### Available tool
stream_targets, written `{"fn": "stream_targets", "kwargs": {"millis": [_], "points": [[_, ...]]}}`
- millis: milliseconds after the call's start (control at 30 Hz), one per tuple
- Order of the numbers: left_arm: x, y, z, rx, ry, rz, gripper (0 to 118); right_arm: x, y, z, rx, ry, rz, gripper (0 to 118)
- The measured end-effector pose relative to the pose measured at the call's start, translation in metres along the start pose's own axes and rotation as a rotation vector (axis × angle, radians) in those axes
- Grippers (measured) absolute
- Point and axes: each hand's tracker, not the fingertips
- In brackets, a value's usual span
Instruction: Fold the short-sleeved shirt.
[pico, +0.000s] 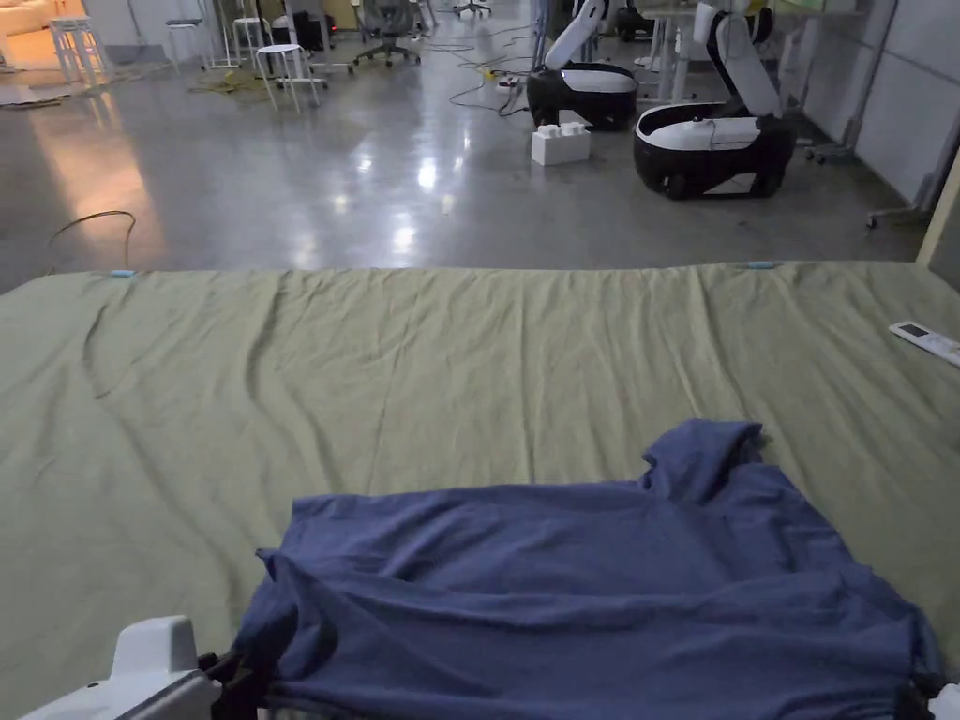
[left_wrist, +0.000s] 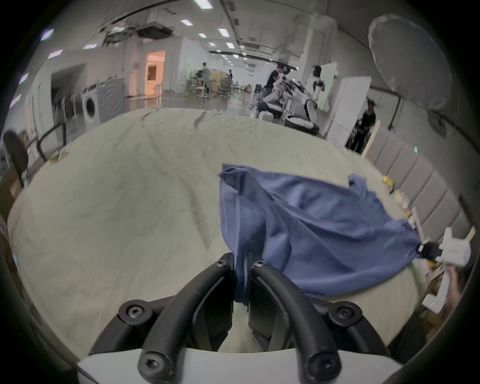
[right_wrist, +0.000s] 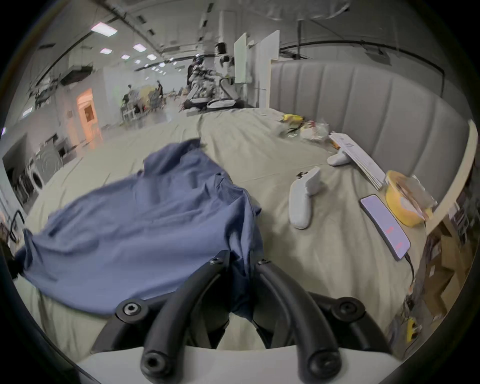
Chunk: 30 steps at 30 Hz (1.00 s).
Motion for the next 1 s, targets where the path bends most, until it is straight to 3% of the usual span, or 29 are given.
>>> {"fn": "stream_targets", "kwargs": {"millis": [133,333,433,467,500,567,600,700,767,900,1000], "points": [[-0.016,-0.034,0.044,-0.035,-0.016,0.051,9,0.019,-0.019,0.037,0.012,0.028,-0.014,13],[-0.038,-0.087,0.08,-0.181,0.005,0.036,9,0.034,-0.077,0.082,-0.079,0.041,0.117,13],[-0.042,-0.099,0.084,-0.172,0.0,0.053,10,0.034,-0.089,0.088,-0.1,0.043,0.111,13],[-0.041,-0.102,0.084,-0.185,-0.017,0.077,20,0.035,-0.089,0.088,-0.114,0.055,0.098,19],[-0.04,-0.102,0.083,-0.183,-0.011,0.077,37,0.036,-0.087,0.087,-0.126,0.05,0.084,35],[-0.039,-0.098,0.087,-0.166,0.045,0.056,89,0.047,-0.087,0.083,-0.115,0.03,0.069,71],[-0.037,-0.096,0.093,-0.133,0.075,0.013,99,0.05,-0.086,0.09,-0.084,0.045,0.049,71],[-0.016,-0.089,0.133,0.103,0.13,-0.198,98,0.056,-0.079,0.116,-0.018,0.149,0.008,71],[0.003,-0.08,0.168,0.232,0.108,-0.285,98,0.054,-0.076,0.143,0.093,0.202,0.022,71],[0.033,-0.072,0.221,0.371,0.067,-0.268,97,0.031,-0.064,0.21,0.362,0.248,0.074,71],[0.053,-0.069,0.25,0.559,0.05,-0.212,96,0.018,-0.056,0.238,0.459,0.316,0.03,71]]}}
